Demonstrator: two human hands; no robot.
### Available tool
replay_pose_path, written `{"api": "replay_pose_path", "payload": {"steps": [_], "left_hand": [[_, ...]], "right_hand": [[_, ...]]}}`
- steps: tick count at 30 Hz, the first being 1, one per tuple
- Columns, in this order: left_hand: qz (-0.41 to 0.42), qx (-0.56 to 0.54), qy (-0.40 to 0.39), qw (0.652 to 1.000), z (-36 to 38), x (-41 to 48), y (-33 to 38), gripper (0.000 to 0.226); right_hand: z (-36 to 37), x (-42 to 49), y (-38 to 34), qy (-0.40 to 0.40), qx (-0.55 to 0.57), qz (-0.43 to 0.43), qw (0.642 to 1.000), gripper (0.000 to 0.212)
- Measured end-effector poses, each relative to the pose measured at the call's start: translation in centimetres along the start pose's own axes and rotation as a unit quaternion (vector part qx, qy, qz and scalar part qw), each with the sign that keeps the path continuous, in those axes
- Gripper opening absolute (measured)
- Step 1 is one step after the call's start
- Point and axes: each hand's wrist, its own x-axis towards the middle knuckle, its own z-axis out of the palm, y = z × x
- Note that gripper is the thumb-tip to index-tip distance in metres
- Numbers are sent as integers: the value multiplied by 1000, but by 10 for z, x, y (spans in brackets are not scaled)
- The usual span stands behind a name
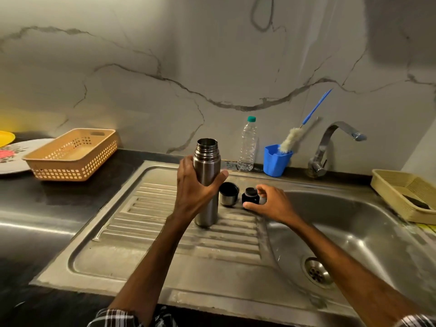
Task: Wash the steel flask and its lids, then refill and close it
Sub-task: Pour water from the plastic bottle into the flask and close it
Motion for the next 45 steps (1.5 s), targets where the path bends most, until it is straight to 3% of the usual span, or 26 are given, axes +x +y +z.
{"api": "replay_pose_path", "payload": {"steps": [5, 9, 13, 20, 25, 33, 41, 45], "left_hand": [[20, 10, 6, 1000, -3, -1, -2, 69], [12, 6, -27, 1000, -10, 3, -6, 90], [20, 1, -29, 999, -14, 6, -7, 92], [66, -9, -28, 997, -7, -3, 3, 76], [99, -5, -44, 994, 1, -7, 4, 79], [144, -16, -69, 987, 7, -13, 13, 78], [141, -7, -76, 987, 9, -11, 8, 78], [142, -11, -72, 987, 8, -10, 7, 77]], "right_hand": [[12, -3, -8, 32, 35, -4, 999, 55], [8, -5, -4, 76, 80, 24, 994, 54], [-14, -8, -1, 112, 233, 44, 965, 62], [-94, -30, -64, 40, 387, -66, 919, 66], [-138, -44, -101, 53, 332, -143, 931, 57], [-156, -46, -134, 42, 28, -233, 971, 54], [-139, -43, -144, 11, -39, -253, 967, 52], [-131, -38, -146, 37, -45, -239, 969, 49]]}}
